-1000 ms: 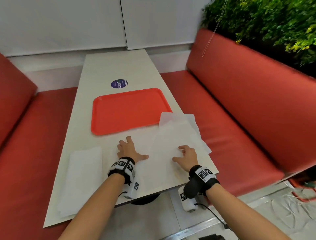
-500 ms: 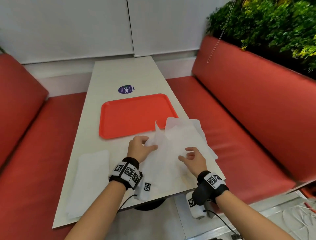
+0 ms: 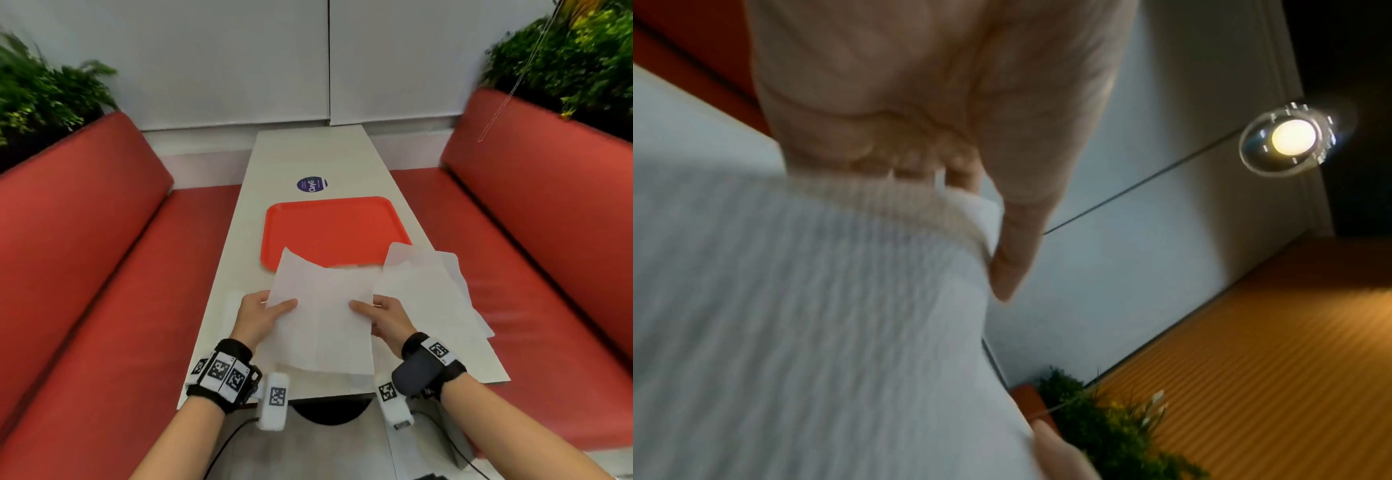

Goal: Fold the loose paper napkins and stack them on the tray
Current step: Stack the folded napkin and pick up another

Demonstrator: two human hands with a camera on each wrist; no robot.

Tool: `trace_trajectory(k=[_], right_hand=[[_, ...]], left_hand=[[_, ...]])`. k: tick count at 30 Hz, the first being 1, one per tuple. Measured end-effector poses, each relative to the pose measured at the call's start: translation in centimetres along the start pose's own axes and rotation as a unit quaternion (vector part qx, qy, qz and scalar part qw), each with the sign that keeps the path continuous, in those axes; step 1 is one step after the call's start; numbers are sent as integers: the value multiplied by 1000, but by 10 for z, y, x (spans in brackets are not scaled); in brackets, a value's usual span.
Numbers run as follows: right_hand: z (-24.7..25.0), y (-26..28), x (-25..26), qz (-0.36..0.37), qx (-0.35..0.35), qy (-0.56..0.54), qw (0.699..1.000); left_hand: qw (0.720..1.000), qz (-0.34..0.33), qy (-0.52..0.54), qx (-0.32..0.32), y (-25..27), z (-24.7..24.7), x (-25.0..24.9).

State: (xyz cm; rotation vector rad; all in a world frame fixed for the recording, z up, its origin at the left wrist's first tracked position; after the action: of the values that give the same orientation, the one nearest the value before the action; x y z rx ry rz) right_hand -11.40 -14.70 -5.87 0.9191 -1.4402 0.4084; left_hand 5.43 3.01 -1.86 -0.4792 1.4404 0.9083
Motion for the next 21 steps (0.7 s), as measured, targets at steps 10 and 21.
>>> trace_trajectory(k=[10,21], right_hand=[[-89,1,20,45,71,1,996],[-143,-2,13,36,60,15,997]], left_hand=[[977,35,90,189,42,-14,-1],[998,-36,-38,29,27,82,-3]])
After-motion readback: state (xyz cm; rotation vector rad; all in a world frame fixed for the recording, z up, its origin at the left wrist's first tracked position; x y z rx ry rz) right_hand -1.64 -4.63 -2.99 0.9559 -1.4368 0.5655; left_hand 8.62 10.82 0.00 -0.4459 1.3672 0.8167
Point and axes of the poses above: each hand's wrist, its own y-axis away from the middle knuckle, its own z-axis out of the back of the hand, x = y × z, the point moved 9 cm from there along -y, towards the middle knuckle, and after that the axes turned 1 degree about y, right-handed, at the moved point
